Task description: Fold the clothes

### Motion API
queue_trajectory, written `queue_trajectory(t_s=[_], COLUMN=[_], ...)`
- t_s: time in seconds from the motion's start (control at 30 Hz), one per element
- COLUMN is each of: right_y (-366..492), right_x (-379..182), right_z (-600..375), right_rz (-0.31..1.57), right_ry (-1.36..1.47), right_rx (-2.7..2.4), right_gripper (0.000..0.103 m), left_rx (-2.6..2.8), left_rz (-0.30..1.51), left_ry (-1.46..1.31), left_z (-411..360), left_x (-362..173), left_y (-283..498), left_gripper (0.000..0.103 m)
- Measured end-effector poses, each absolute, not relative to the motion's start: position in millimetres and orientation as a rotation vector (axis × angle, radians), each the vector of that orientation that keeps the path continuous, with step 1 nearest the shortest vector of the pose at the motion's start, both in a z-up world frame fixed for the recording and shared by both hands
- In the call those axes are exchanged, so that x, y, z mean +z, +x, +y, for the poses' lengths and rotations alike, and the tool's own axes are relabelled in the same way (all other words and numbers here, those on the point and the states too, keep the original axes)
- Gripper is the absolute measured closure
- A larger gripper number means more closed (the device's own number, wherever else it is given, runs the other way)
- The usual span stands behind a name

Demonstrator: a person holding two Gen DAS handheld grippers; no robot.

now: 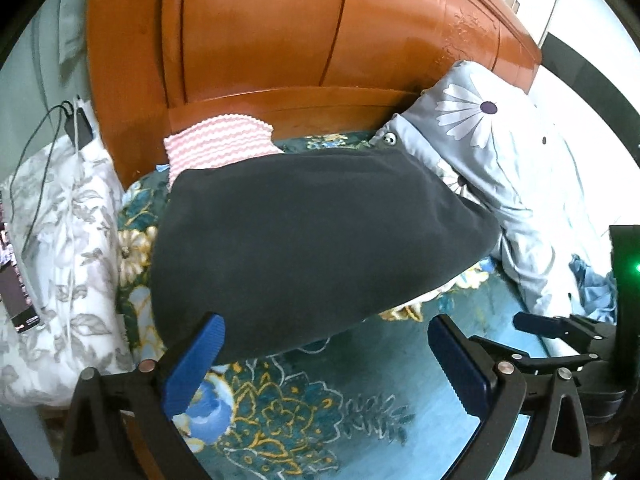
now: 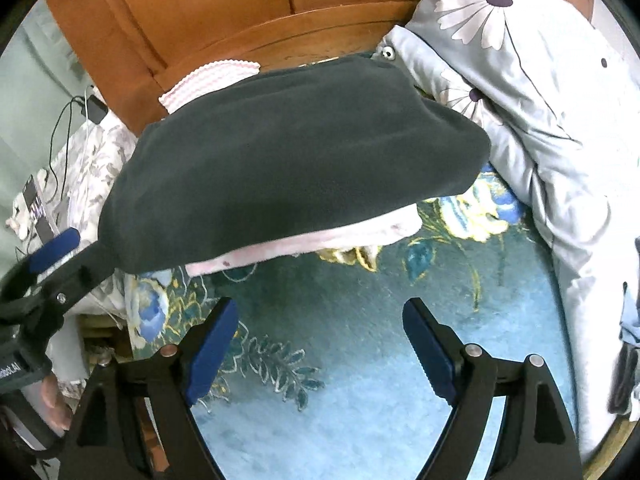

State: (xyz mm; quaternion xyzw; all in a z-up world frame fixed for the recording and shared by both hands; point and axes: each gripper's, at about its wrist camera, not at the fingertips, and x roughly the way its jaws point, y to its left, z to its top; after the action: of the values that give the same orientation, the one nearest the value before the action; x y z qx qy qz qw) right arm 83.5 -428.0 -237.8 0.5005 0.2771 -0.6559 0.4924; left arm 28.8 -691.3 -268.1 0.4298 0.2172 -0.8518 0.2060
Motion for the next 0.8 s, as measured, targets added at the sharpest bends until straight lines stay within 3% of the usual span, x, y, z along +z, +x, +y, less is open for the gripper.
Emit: queue_trajectory(t_s=[0.1, 0.17, 0.8], right_y=[85.2, 86.4, 86.4], right_x=[-237.3, -236.8, -250.6], right_z=[-422.1, -418.3, -429.7], right_rz=[0.671, 0.666, 0.744], right_ry=[1.217, 1.218, 1.155], right_rx=[-1.599, -1.604, -1.618], right_gripper=[0.014, 0.0, 0.0], left_rx=[-2.346, -2.336, -2.212], left_rz=[0.631, 0.661, 0.648], left_ry=[1.218, 1.22, 1.2], left_z=[-692.4, -693.4, -696.5], left_x=[-270.9, -272.5, -318.6], left_y=[33.7, 37.7, 37.3], left_gripper=[0.0, 0.0, 0.0])
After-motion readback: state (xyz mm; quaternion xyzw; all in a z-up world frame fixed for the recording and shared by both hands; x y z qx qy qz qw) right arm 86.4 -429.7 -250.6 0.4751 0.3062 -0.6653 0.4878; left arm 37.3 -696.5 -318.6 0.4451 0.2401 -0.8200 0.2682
